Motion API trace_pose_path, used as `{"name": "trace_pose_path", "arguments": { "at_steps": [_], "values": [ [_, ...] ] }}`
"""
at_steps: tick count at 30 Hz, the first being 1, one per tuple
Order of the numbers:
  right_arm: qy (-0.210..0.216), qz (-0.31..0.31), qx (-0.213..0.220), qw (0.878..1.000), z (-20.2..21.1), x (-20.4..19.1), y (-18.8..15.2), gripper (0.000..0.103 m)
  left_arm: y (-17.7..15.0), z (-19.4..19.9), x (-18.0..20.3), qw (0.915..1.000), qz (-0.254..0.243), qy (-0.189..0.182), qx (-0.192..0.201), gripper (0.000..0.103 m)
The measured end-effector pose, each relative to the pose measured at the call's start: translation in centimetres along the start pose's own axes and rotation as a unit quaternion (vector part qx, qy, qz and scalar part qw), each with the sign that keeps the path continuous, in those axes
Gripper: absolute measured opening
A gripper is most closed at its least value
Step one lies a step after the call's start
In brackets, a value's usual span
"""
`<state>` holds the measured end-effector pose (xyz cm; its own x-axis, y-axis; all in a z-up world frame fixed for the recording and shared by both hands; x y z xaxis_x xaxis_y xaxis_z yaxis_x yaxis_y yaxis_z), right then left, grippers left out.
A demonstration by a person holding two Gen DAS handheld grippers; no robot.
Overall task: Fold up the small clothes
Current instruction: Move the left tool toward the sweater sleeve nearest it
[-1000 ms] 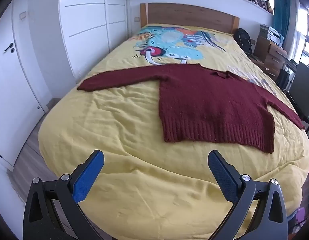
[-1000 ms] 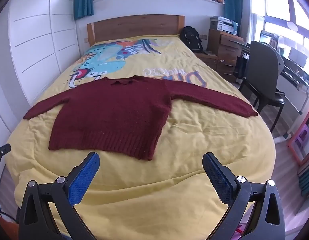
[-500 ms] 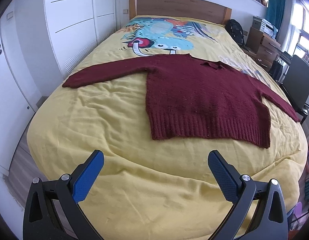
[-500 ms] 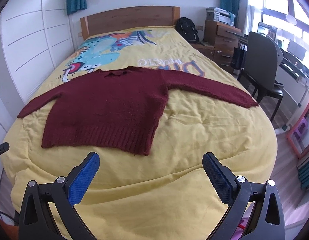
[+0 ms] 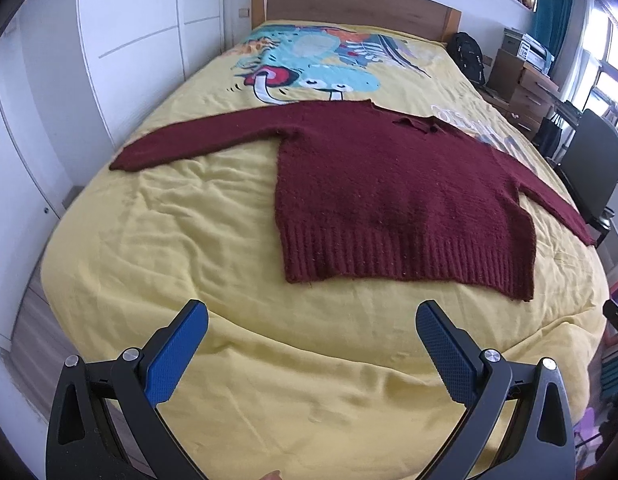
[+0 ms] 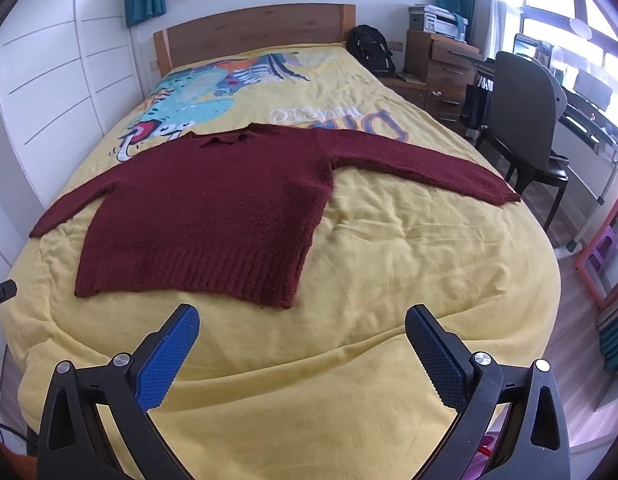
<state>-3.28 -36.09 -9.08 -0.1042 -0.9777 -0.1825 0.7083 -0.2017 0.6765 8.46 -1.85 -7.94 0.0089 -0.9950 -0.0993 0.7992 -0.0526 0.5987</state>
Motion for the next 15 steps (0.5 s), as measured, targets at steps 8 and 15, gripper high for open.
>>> {"name": "trace_pose_path", "arguments": {
  "at_steps": [8,15],
  "values": [
    [-0.008,-0.002,-0.005,1.0,-1.3,0.6,0.6,0.103,0.2,-3.0,-0.9,0.9989,0.021,0.005,-0.043,0.102],
    [-0.017,-0.003,-0.012,1.0,-3.1,1.2,1.9,0.103,1.7,-5.5,-2.9,0.997,0.037,0.046,-0.05,0.102]
  ]
}}
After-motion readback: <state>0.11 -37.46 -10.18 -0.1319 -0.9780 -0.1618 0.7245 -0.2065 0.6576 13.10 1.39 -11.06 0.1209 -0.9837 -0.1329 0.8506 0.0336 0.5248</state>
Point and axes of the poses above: each gripper's, at about its wrist camera, not at the fingertips, and z roughly against the way its jaws point, x to its right, y to its top, the point moved 4 cm from there along -z, roughly the way its jaws point, and after that the axes turned 12 degrees about y, right-handed, at the moved point
